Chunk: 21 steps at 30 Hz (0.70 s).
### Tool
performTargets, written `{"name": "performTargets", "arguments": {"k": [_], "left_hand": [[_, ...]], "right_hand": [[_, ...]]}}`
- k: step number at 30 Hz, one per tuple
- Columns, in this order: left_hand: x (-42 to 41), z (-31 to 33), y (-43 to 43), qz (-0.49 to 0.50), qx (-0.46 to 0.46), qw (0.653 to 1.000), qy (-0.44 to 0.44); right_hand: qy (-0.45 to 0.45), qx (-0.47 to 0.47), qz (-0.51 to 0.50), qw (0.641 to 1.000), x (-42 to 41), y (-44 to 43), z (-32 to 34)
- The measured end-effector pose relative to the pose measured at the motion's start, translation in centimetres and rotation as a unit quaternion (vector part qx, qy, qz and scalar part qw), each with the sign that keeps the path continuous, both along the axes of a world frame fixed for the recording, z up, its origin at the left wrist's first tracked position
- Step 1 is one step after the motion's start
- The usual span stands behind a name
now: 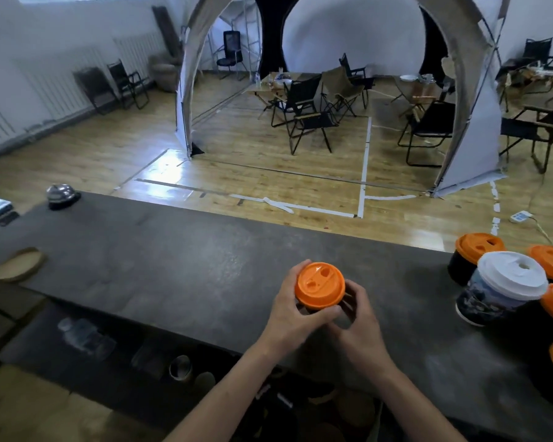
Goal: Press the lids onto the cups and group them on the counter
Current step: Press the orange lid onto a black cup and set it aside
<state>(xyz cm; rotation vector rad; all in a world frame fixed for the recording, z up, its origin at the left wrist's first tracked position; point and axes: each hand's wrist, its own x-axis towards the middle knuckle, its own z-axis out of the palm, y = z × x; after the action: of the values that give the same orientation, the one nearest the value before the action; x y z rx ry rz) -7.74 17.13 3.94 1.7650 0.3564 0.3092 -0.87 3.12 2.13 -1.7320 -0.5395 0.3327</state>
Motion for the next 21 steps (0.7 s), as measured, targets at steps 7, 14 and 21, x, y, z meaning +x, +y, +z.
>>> {"name": "performTargets", "arguments": {"k": [7, 14, 21], "left_hand": [[-3.5, -1.4, 8.2, 0.095, -0.014, 0.995, -0.01], [-5.1, -2.3, 16.7, 0.215, 0.005, 0.977, -0.007], [-3.2, -3.1, 26.4, 0.262, 0.061, 0.963, 0.021]], "right_hand": [[-0.011, -0.02, 0.083, 0.996, -1.6, 9.0, 0.1], [0.038, -0.003, 0.129, 0.991, -3.0, 19.8, 0.1], [0.067, -0.006, 0.131, 0.989, -1.4, 29.7, 0.0]]}}
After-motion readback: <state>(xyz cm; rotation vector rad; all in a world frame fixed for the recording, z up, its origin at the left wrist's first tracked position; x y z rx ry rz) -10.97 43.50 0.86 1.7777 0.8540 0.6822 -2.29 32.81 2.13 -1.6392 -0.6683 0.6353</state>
